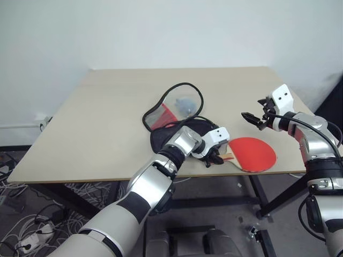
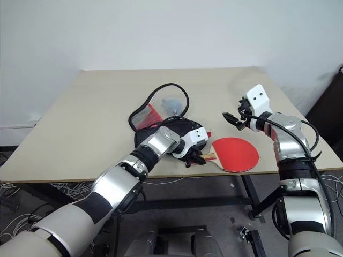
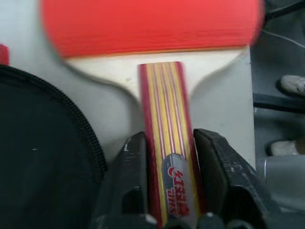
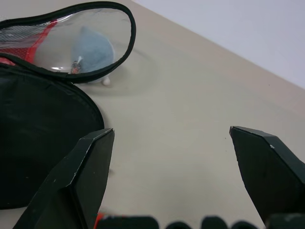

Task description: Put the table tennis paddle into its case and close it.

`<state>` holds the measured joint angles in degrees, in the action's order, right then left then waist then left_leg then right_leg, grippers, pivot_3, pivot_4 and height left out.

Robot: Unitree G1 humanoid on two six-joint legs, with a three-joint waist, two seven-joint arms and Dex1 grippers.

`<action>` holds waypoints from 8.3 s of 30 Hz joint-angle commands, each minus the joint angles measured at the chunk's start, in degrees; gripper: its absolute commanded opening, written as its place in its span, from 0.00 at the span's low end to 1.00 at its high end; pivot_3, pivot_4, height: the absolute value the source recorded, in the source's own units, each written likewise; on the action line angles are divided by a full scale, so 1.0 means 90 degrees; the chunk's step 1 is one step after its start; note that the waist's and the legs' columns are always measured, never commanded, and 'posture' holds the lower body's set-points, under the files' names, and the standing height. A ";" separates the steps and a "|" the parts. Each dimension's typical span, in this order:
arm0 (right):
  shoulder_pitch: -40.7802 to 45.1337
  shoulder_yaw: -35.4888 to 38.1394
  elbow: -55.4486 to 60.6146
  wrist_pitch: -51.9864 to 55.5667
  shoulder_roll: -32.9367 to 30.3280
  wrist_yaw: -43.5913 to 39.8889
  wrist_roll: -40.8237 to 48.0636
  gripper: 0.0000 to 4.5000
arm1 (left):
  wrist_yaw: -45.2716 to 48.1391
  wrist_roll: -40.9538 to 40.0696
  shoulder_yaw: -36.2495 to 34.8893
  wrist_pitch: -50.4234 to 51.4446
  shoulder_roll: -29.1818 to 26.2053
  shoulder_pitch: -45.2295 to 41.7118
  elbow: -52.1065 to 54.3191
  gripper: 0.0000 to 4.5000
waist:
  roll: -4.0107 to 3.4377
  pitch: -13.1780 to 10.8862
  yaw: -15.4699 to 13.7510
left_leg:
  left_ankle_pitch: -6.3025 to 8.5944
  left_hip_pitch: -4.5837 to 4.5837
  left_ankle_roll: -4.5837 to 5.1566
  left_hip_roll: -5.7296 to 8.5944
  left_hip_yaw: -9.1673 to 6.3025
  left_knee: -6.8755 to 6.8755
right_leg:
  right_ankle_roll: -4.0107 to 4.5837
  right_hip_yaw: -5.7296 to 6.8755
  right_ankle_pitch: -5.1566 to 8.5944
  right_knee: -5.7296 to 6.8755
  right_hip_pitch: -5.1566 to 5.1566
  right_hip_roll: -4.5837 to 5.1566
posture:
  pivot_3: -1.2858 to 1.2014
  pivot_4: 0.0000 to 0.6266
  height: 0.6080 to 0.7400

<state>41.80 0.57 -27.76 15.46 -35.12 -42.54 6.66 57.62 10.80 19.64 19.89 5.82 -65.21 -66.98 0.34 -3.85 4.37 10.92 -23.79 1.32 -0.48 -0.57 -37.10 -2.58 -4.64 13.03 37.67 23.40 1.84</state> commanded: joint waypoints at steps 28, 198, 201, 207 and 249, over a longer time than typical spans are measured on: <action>0.0255 0.0249 0.0034 -0.0156 -0.0122 0.0232 -0.0013 0.94 | -0.0203 -0.0417 -0.0879 -0.0655 -0.0510 -0.0499 0.0337 0.24 | 0.0000 0.0000 0.0004 | 0.0000 -0.0001 0.0000 0.0000 0.0001 0.0001 | -0.0001 -0.0003 0.0000 0.0000 0.0002 0.0000 | 0.52 0.00 1.00; -0.0614 0.0994 0.1672 0.1005 -0.0342 -0.0059 0.1199 0.94 | 0.0410 0.0895 -0.0387 -0.2505 -0.2648 -0.0630 -0.0991 0.42 | 0.0003 -0.0002 -0.0007 | -0.0008 -0.0018 0.0017 0.0018 0.0002 -0.0005 | -0.0017 -0.0031 -0.0009 -0.0001 0.0009 0.0000 | 0.52 0.00 1.00; -0.0625 0.0994 0.1683 0.1010 -0.0343 -0.0055 0.1205 0.94 | 0.0401 0.0911 -0.0406 -0.2524 -0.2633 -0.0623 -0.0985 0.62 | 0.0003 -0.0002 -0.0007 | -0.0008 -0.0017 0.0017 0.0019 0.0003 -0.0007 | -0.0017 -0.0030 -0.0009 -0.0001 0.0008 0.0000 | 0.52 0.00 1.00; -0.0615 0.0973 0.1671 0.1010 -0.0326 -0.0054 0.1200 0.94 | 0.0312 0.0770 -0.0589 -0.2480 -0.2601 -0.0628 -0.0969 0.78 | 0.0003 -0.0002 -0.0006 | -0.0008 -0.0017 0.0018 0.0018 0.0002 -0.0008 | -0.0017 -0.0030 -0.0009 -0.0001 0.0008 0.0000 | 0.52 0.00 1.00; -0.1495 -0.0664 0.2442 0.1254 0.0119 -0.0346 0.0662 0.94 | -0.3532 -0.0062 -0.2057 -0.1414 -0.2516 -0.0224 -0.0927 0.78 | 0.0014 0.0001 -0.0030 | -0.0008 -0.0016 0.0017 0.0019 -0.0001 -0.0010 | -0.0021 -0.0023 -0.0012 0.0001 0.0004 0.0000 | 0.52 0.00 1.00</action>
<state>27.99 -4.88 -9.13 28.75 -32.12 -43.39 13.77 25.63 11.09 1.74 7.35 -16.53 -66.21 -77.31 0.47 -3.84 4.10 10.85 -23.94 1.47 -0.31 -0.57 -37.21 -2.77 -4.84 12.92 37.69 23.43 1.84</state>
